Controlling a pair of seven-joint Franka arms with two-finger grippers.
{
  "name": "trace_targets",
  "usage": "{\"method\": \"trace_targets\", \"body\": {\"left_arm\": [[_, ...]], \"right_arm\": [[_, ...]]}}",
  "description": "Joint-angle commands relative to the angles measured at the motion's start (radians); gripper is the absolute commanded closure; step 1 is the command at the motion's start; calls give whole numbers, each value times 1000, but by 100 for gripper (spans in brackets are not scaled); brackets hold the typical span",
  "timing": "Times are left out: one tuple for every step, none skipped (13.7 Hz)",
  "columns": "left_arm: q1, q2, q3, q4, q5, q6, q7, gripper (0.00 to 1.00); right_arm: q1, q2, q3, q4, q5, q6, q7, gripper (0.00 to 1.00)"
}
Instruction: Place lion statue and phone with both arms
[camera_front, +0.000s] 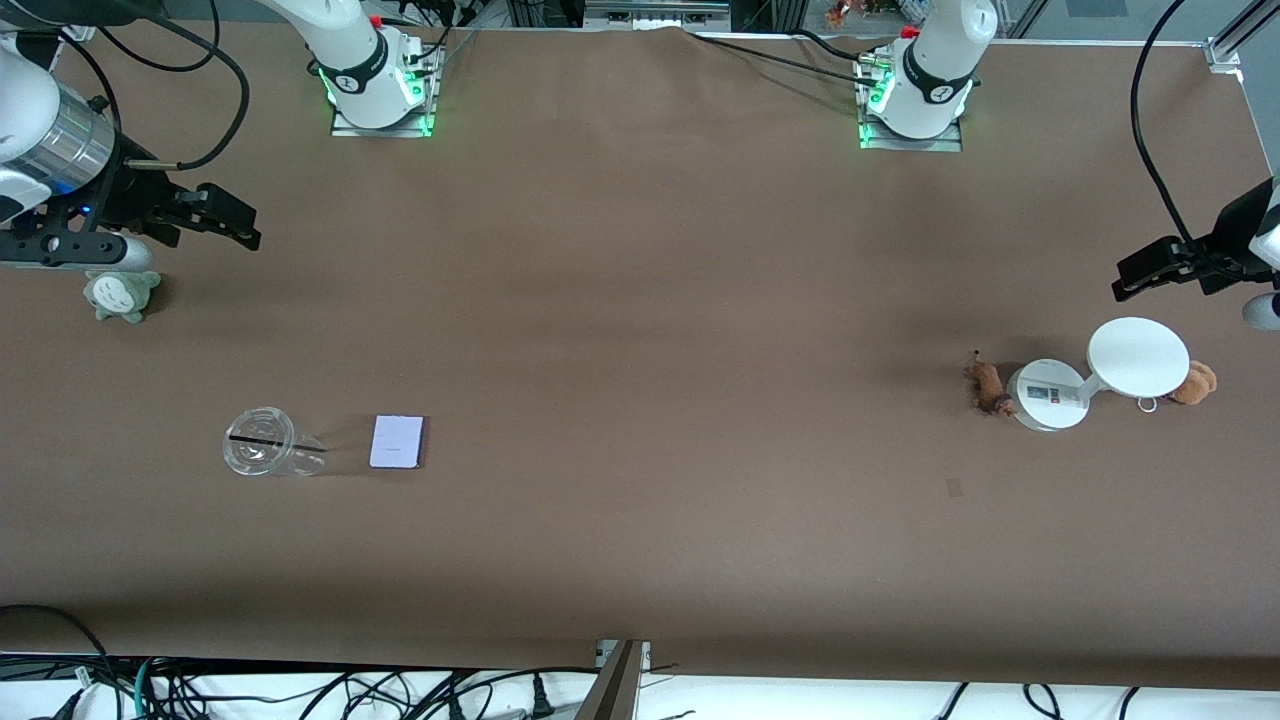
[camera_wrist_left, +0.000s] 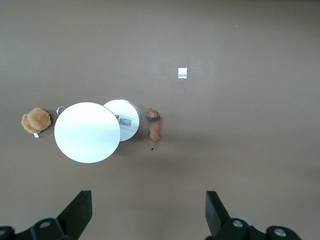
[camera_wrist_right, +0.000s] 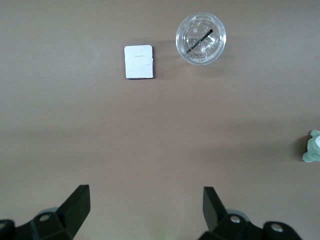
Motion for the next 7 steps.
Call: {"method": "trace_targets", "body": {"left_arm": [[0,17,4,36,-17,-25,19,0],[-1,18,4,36,-19,-25,19,0],[-1,19,4,36,-19,-25,19,0],[-1,17,4,36,-19,-25,18,0],[-1,17,4,36,-19,-25,19,0],[0,18,4,36,-20,-25,19,0],[0,17,4,36,-20,-25,19,0]], "right_arm": [[2,-10,1,4,-18,-3,-2,0],[2,-10,0,5,-18,-1,-3,0],[2,-6,0,11,-18,-4,-3,0],[2,-4,1,13,-16,-7,-5,0],[2,-3,0,13,-16,-7,-5,0],[1,-1,0,13,-16,-7,-5,0],[1,3,0,14,-16,-7,-5,0]]}}
